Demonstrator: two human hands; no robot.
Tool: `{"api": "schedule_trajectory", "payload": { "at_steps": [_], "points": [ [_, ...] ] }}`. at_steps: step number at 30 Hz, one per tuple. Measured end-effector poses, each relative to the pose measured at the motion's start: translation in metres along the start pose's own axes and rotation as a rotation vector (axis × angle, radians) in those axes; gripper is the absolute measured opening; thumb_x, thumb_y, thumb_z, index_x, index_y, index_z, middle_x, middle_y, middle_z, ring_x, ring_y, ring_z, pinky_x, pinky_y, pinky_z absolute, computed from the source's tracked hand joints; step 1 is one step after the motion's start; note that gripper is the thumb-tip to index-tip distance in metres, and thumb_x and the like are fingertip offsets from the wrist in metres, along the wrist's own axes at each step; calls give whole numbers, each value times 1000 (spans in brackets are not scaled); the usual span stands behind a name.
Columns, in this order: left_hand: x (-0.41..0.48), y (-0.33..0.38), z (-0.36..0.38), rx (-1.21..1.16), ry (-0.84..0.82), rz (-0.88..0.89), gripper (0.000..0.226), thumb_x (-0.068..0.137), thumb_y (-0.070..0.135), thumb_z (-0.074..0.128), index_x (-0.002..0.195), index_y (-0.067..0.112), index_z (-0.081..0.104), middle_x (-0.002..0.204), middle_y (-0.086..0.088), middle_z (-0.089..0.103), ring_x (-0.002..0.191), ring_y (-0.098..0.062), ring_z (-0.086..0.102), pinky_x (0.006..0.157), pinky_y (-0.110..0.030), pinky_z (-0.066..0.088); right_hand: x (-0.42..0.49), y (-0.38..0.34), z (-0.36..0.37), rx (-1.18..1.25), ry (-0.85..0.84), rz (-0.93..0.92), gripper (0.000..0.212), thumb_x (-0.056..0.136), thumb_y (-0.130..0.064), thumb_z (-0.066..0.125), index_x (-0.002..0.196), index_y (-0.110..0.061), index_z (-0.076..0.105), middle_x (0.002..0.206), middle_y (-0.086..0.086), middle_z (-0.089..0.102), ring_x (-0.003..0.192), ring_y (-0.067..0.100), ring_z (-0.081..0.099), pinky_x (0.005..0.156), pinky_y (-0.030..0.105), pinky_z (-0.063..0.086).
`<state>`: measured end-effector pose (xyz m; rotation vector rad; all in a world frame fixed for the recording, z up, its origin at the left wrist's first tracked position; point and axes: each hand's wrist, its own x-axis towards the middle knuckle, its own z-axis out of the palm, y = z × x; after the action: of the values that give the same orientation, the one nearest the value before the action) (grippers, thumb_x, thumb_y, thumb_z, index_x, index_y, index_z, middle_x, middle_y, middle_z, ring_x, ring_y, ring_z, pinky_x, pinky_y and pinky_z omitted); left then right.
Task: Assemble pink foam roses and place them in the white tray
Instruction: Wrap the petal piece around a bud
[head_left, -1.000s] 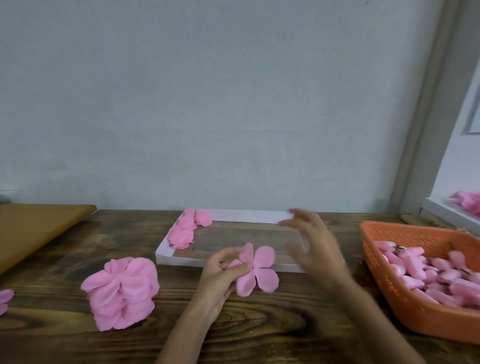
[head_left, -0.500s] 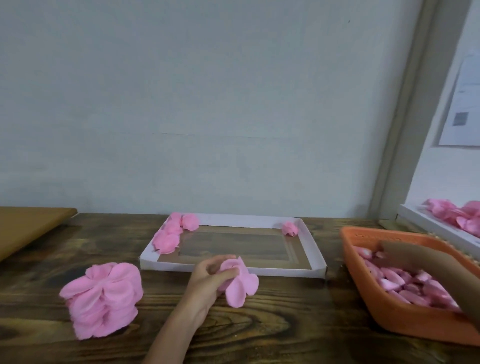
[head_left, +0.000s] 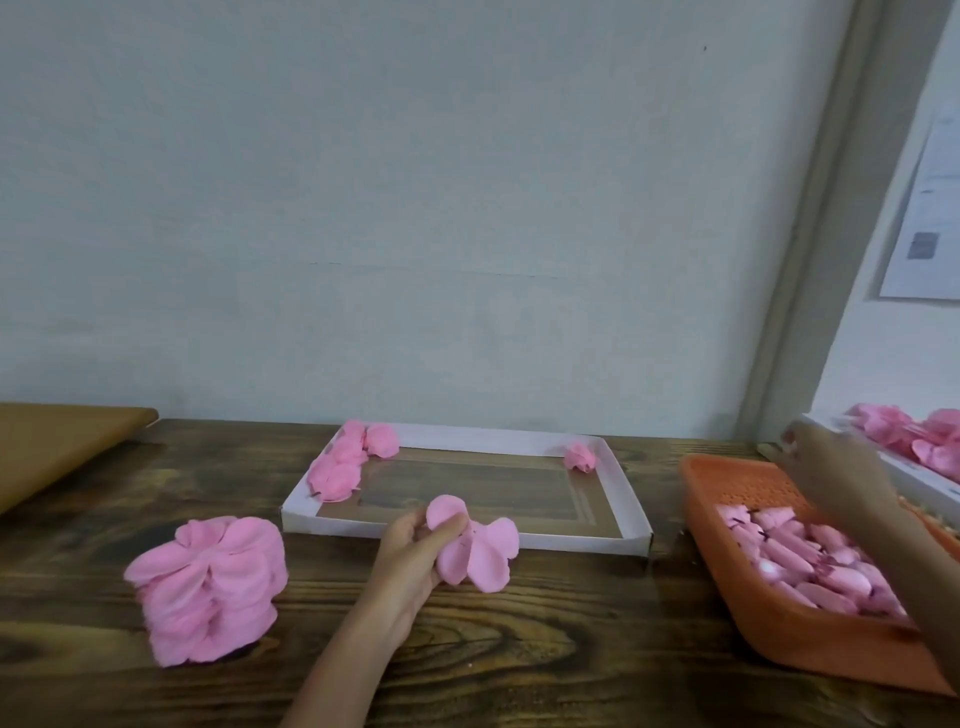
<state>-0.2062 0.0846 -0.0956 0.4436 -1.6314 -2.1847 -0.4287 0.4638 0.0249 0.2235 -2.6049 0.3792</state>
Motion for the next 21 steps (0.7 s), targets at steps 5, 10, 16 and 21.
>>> {"api": "schedule_trajectory", "payload": {
  "at_steps": [5, 10, 16, 21],
  "points": [
    [0, -1, 2, -14, 67, 16, 28, 90, 16, 79, 116, 7, 72, 111, -12, 78, 105, -27, 75, 87, -44, 64, -31, -71, -16, 487, 155, -42, 29, 102, -32, 63, 123, -13, 67, 100, 7, 73, 89, 30, 69, 82, 47, 58],
    [1, -1, 1, 18, 98, 73, 28, 89, 23, 80, 115, 16, 71, 106, -3, 80, 100, -21, 77, 86, -46, 64, -102, -179, 9, 958, -114, -265, 17, 93, -35, 76, 108, -34, 67, 82, -9, 76, 76, 4, 71, 66, 17, 53],
    [4, -3, -6, 33, 142, 94, 12, 92, 20, 75, 104, 19, 78, 100, -4, 80, 97, -23, 76, 84, -43, 64, -138, -231, 64, 1091, -271, -340, 24, 89, -44, 78, 97, -28, 63, 86, -9, 75, 79, 9, 71, 65, 22, 55],
    [7, -4, -9, -1, 166, 96, 22, 91, 19, 77, 112, 13, 74, 105, -7, 79, 100, -24, 76, 83, -40, 62, -145, -219, 87, 1016, -266, -386, 20, 87, -35, 83, 102, -30, 72, 96, -17, 74, 90, 6, 69, 72, 19, 55]
  ]
}}
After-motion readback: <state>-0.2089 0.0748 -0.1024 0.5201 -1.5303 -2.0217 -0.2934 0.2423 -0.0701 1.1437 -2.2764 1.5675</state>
